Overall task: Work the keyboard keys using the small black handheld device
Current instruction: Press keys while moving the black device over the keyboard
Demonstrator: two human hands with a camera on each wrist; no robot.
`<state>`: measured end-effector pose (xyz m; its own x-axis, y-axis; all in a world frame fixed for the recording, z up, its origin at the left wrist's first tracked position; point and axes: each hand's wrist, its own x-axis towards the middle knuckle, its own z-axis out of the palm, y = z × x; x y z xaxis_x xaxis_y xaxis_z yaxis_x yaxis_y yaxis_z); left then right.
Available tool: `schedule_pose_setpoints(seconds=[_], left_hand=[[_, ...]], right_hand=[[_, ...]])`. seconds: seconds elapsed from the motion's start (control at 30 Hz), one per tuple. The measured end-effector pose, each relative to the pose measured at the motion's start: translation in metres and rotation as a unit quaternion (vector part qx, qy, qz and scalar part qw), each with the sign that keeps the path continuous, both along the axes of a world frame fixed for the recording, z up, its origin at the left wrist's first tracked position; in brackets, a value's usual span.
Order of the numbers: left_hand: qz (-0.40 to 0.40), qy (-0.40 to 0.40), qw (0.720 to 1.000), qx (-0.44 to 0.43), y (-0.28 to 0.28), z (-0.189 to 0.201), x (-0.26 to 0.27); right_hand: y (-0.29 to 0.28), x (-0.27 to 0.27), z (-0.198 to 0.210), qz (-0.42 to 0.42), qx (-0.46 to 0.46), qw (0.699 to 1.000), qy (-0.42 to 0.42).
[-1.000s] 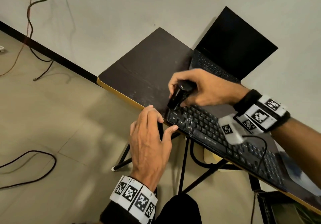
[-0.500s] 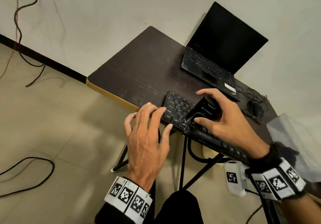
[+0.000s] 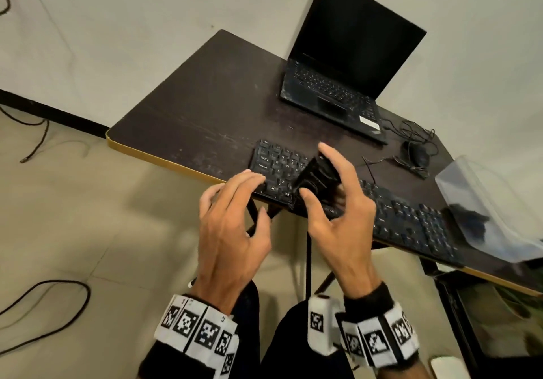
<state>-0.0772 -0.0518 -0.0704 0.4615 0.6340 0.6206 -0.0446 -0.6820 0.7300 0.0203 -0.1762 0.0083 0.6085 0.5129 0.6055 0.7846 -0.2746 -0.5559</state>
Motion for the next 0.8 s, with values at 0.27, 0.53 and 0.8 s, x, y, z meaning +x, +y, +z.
schedule_pose_setpoints(seconds=[0.27, 0.53, 0.8], left_hand=[[-0.012, -0.023, 0.999, -0.035, 0.001, 0.005, -0.004], [0.008, 0.003, 1.000, -0.018, 0.004, 0.003, -0.004], [0.003, 0.001, 1.000, -0.001, 0.006, 0.000, -0.006]], right_hand=[[0.037, -0.033, -0.015, 0.019, 0.075, 0.997, 0.025], [-0.007, -0.017, -0.003, -0.022, 0.057, 0.997, 0.055], [0.022, -0.021, -0.008, 0.068, 0.034, 0.996, 0.042]])
